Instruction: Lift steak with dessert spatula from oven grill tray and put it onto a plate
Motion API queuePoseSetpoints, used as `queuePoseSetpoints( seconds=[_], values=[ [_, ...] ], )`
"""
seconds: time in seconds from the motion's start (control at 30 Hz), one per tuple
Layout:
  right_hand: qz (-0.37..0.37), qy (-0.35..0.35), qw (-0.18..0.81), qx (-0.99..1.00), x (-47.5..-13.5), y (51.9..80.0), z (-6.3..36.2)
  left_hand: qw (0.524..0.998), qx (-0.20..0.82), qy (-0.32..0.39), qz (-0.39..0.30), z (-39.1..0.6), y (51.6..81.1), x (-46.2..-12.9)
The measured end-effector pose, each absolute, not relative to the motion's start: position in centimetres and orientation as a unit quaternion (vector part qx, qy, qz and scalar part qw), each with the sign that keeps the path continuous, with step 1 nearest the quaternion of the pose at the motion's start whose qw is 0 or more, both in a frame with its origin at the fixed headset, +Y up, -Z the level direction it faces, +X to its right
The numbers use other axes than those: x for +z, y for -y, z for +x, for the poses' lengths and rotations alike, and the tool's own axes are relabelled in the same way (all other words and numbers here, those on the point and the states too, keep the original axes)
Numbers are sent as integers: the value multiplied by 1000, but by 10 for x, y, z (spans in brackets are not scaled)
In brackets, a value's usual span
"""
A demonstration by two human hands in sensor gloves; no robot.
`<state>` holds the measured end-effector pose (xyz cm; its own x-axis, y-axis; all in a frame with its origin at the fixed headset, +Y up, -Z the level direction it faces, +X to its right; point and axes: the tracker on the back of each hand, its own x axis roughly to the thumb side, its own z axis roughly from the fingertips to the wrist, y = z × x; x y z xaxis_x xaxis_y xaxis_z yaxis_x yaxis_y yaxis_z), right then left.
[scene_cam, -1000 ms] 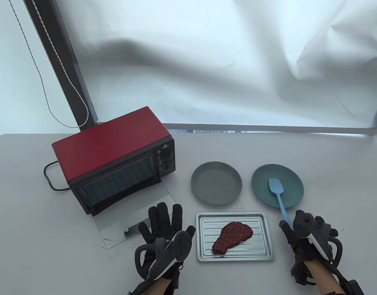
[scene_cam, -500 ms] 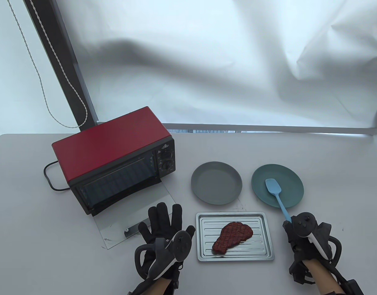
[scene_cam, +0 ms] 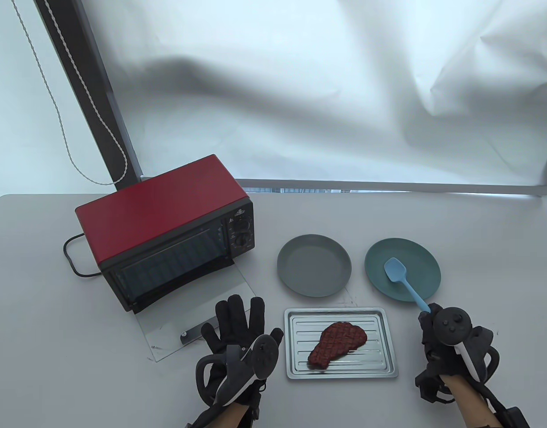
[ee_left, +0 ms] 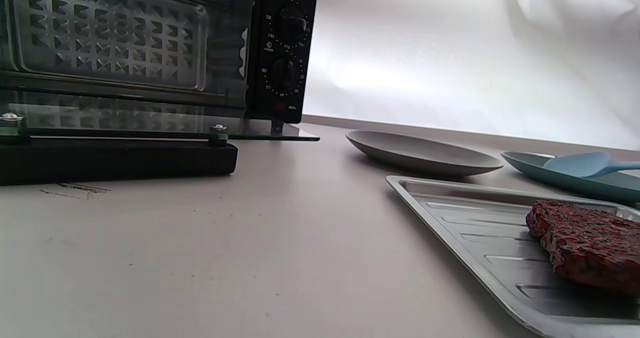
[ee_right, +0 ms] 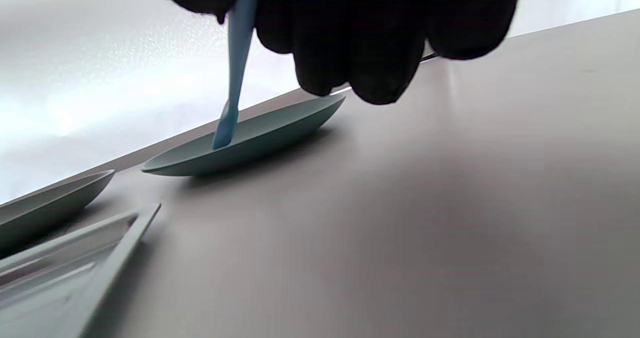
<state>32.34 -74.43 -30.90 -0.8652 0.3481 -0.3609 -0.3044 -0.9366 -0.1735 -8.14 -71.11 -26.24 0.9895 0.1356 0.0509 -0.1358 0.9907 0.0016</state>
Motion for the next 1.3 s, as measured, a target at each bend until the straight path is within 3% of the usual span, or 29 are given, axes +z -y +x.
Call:
queuePoseSetpoints(
  seconds=[0.8, 1.3],
  values=[
    [-124, 224, 268, 929, -280, 691, 322, 997, 59, 34, -35, -76, 719, -264],
    [-87, 242, 324, 910, -267, 672, 325, 990, 55, 79, -99, -57, 739, -265]
  ],
)
